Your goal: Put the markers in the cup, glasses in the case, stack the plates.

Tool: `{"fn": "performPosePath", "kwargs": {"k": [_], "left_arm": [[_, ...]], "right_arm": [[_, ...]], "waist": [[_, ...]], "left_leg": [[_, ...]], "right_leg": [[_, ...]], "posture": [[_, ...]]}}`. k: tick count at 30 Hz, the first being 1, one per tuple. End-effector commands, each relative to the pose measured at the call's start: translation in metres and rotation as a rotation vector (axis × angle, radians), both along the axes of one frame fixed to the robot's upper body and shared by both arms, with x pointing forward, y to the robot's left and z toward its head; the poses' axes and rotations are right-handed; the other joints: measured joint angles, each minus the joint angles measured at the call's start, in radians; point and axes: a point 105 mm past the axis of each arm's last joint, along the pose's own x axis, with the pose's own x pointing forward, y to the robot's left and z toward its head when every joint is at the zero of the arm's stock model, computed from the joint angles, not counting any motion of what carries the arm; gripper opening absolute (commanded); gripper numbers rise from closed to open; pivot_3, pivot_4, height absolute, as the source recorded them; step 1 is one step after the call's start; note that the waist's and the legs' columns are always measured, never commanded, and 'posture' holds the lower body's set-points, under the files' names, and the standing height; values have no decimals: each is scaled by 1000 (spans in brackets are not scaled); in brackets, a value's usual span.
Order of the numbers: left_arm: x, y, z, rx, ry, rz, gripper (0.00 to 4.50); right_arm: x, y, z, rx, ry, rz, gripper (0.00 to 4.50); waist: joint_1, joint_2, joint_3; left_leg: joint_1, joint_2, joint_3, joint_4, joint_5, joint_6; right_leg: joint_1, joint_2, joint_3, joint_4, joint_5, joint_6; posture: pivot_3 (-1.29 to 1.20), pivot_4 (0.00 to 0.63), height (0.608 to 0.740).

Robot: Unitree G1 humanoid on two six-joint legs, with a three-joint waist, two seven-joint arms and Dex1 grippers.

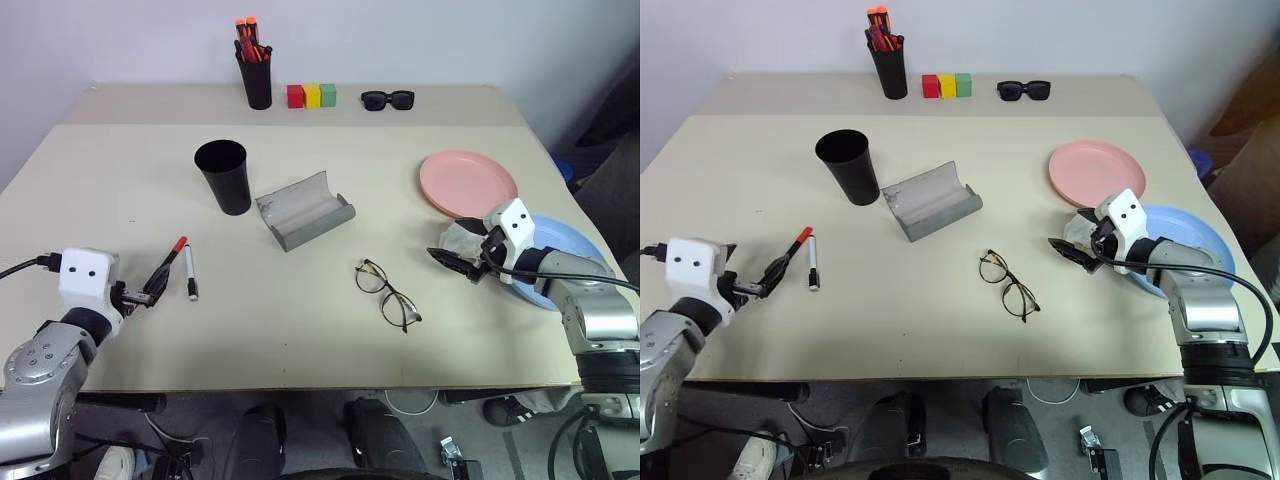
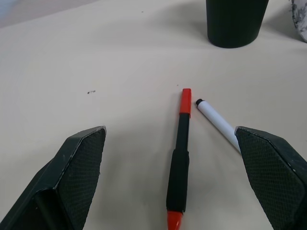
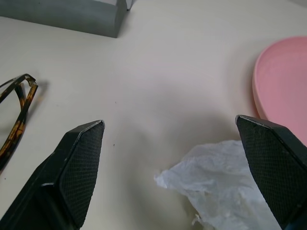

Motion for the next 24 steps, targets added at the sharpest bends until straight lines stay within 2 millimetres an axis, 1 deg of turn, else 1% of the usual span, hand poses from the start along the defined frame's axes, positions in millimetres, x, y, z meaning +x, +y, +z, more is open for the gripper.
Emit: {"fn": "performPosePath", "kwargs": {"k": [1,7,12,15,19,24], "left_arm": [[-3,1,14,22,-49,12,4439],[-3,0,17,17,-66,24,4439],[-4,-1,17,13,-69,31,4439],[0,-2,16,8,-76,45,4439],[5,-1,13,20,-64,81,4439],[11,-2,8,-5,-50,137,4439]], "right_arm": [[5,7,9,4,-37,24,4500],[10,13,13,10,-45,45,4500],[13,17,11,6,-48,49,4500],[21,21,13,8,-90,19,4500],[34,40,17,47,-150,-6,4500],[42,55,26,89,-215,-44,4500]], "waist": [[0,0,0],[0,0,0],[0,0,0],[0,0,0],[-3,0,0],[2,0,0]], "left_leg": [[0,0,0,0,0,0],[0,0,0,0,0,0],[0,0,0,0,0,0],[0,0,0,0,0,0],[0,0,0,1,0,0],[0,0,0,1,0,0]], "right_leg": [[0,0,0,0,0,0],[0,0,0,0,0,0],[0,0,0,0,0,0],[0,0,0,0,0,0],[0,1,0,1,1,1],[0,0,0,1,2,2]], "posture": [[0,150,725],[0,150,725],[0,150,725],[0,150,725],[0,150,725],[0,150,725]]}}
